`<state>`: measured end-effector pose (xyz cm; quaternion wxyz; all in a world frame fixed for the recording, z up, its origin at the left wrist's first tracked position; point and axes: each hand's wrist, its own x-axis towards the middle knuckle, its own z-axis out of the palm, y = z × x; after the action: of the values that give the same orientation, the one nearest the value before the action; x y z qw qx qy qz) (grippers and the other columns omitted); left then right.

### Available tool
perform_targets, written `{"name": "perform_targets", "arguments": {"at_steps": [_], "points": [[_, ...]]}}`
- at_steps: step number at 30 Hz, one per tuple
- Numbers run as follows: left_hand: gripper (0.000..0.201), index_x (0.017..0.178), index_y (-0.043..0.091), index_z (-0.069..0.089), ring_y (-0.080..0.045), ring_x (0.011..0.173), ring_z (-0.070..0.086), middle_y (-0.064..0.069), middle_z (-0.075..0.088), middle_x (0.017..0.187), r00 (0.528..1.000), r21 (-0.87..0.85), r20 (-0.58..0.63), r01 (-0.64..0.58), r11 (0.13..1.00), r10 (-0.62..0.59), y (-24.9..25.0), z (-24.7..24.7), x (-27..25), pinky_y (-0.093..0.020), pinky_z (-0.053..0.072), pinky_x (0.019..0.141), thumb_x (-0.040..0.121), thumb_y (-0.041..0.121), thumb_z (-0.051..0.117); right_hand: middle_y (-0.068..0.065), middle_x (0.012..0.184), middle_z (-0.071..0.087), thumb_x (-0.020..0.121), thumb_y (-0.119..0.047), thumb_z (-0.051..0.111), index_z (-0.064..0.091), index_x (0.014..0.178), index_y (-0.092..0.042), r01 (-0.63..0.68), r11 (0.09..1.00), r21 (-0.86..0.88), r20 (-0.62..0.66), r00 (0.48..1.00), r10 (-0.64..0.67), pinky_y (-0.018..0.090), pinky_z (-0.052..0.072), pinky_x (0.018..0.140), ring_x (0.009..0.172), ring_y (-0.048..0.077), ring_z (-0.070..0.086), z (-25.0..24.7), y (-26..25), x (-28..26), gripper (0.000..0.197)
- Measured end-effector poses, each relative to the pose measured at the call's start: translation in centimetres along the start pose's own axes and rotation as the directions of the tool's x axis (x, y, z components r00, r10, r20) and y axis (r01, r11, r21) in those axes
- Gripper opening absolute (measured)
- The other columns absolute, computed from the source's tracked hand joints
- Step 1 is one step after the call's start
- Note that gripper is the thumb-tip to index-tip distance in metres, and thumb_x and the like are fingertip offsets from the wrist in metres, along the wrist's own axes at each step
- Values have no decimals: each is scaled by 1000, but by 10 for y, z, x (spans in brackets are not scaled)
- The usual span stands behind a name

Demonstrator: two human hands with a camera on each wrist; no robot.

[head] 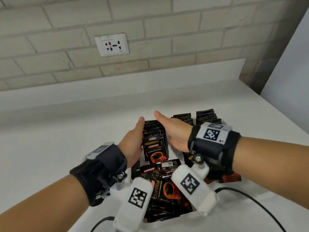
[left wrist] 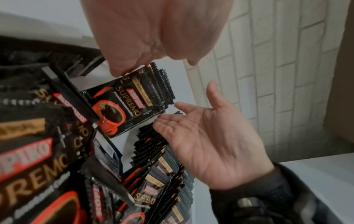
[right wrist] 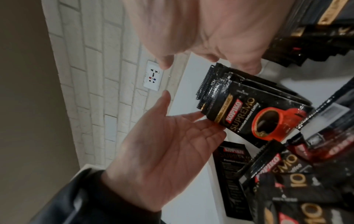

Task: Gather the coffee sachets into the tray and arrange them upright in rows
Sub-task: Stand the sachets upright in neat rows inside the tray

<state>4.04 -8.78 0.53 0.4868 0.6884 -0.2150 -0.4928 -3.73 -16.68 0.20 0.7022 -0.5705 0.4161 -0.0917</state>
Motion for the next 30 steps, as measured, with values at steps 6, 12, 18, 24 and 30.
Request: {"name": "perform_targets", "arguments": {"at_steps": [6,12,18,24,30], "points": [[53,126,10,43,-24,103,59,-19,58,122,998,-123,66,10,992,-2,-2,7,12,-30,46,84,99,48,19,12,148,32,91,-62,28,25,145,-8,-6,1000,-9,-79,997,5,41,24,113,135,25,33,3,3,7,76],[72,142,2,28,-21,123,46,-16,41,143,994,-28,110,14,999,-11,-1,2,14,-31,36,103,96,55,16,12,153,22,90,-61,32,13,147,-13,23,998,61,-57,998,-19,43,17,116,140,23,24,-5,0,4,78],[40,135,21,44,-13,123,44,2,46,137,985,476,12,-156,866,171,15,-33,2,-26,34,101,97,32,43,8,155,5,94,-47,34,7,148,-20,185,976,118,63,979,-194,40,9,117,143,21,6,-32,-22,-42,66],[45,130,27,50,-12,123,38,8,44,138,924,927,374,-376,-9,-80,1,-47,-5,-25,32,103,90,7,46,2,129,47,66,-37,57,40,134,-22,385,913,134,7,921,-390,27,40,101,126,16,44,-73,-32,-85,72],[40,135,24,44,-21,124,34,2,46,139,936,891,350,-345,-295,-36,-3,-34,8,-36,37,102,95,22,40,-5,113,65,49,-48,77,61,110,-34,414,902,121,-11,910,-415,25,54,83,107,14,62,-101,1,-96,64]]}}
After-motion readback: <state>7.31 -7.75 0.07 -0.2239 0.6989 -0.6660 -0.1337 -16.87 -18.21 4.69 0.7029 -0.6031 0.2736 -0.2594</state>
